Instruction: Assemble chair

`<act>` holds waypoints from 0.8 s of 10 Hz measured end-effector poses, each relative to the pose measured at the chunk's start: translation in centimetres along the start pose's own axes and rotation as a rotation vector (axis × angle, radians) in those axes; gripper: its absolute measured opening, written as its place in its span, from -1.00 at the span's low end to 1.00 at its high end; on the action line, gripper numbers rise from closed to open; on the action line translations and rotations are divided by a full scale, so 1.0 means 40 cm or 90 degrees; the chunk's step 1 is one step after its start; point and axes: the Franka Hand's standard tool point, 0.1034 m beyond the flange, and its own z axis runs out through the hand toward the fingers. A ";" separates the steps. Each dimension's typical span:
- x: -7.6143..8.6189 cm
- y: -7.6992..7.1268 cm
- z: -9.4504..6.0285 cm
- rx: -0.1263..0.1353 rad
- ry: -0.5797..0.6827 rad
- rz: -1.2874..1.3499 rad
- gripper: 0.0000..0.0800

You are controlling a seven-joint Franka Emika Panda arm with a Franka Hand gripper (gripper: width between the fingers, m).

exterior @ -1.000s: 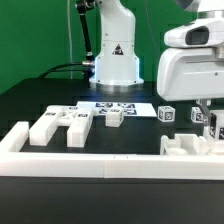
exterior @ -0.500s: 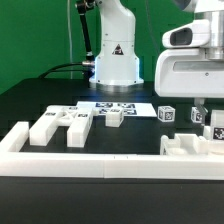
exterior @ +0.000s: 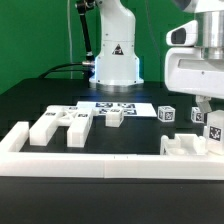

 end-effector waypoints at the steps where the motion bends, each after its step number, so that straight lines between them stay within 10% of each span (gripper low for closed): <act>1: -0.001 0.001 0.000 -0.001 0.002 0.066 -0.27; 5: 0.000 0.002 0.000 -0.002 -0.003 0.160 -0.27; 8: -0.002 0.002 0.002 -0.001 -0.003 0.130 0.26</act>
Offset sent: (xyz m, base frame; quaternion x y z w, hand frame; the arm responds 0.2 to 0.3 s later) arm 0.0023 -0.0045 -0.0056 -0.0022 0.0055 0.0954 0.9954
